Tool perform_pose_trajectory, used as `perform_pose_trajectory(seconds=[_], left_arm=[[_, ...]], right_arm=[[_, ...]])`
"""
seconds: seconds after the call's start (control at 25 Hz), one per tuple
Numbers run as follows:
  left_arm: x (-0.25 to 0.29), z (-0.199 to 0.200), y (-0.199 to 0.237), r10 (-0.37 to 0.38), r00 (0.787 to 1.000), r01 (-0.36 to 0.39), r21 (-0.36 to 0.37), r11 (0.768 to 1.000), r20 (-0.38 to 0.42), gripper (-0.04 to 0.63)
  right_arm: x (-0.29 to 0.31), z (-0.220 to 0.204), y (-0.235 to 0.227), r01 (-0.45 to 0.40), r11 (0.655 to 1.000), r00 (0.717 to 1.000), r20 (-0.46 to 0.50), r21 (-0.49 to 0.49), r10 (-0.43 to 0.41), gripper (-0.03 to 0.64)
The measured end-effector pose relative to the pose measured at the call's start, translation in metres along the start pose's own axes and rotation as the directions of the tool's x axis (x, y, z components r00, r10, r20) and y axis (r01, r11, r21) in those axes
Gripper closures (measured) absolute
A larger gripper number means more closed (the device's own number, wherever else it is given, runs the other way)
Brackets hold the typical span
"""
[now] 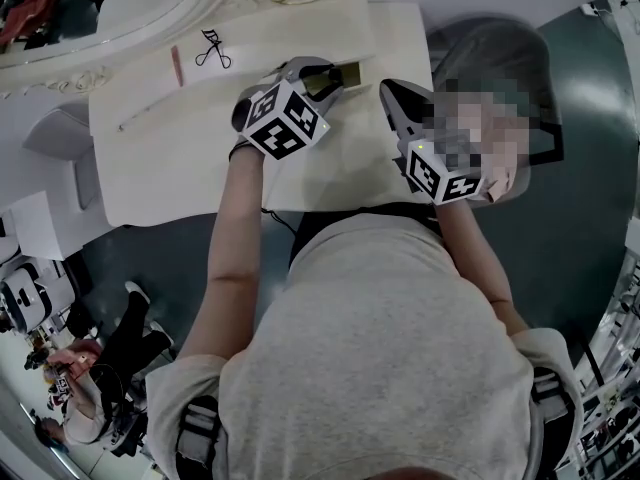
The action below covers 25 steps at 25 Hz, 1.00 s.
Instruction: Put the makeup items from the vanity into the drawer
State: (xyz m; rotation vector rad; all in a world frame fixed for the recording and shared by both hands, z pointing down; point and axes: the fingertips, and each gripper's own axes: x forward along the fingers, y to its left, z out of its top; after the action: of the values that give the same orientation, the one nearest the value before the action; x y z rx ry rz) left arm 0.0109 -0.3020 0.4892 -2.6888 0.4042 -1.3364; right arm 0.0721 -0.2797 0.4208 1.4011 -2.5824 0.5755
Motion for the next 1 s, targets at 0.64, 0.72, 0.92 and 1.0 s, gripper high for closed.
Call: perform_pose_trajectory(seconds=[0.64, 0.72, 0.92, 1.0], left_arm=[[-0.008, 0.003, 0.006, 0.045, 0.998, -0.042, -0.074, 0.996, 0.037, 0.522], [-0.013, -0.008, 0.011, 0.055, 0.998, -0.051, -0.143, 0.988, 0.03, 0.551], [-0.015, -0.031, 0.011, 0.114, 0.993, -0.115, -0.182, 0.977, -0.019, 0.586], [-0.015, -0.031, 0.011, 0.126, 0.992, -0.125, -0.193, 0.973, -0.009, 0.584]], right_arm=[[-0.005, 0.005, 0.003, -0.007, 1.0, 1.0, 0.015, -0.007, 0.007, 0.609], [-0.005, 0.006, 0.002, -0.007, 1.0, 1.0, 0.017, -0.007, 0.007, 0.609], [-0.005, 0.006, 0.001, -0.005, 1.0, 1.0, 0.015, -0.005, 0.005, 0.609], [-0.004, 0.006, 0.002, -0.008, 1.0, 1.0, 0.012, -0.007, 0.008, 0.609]])
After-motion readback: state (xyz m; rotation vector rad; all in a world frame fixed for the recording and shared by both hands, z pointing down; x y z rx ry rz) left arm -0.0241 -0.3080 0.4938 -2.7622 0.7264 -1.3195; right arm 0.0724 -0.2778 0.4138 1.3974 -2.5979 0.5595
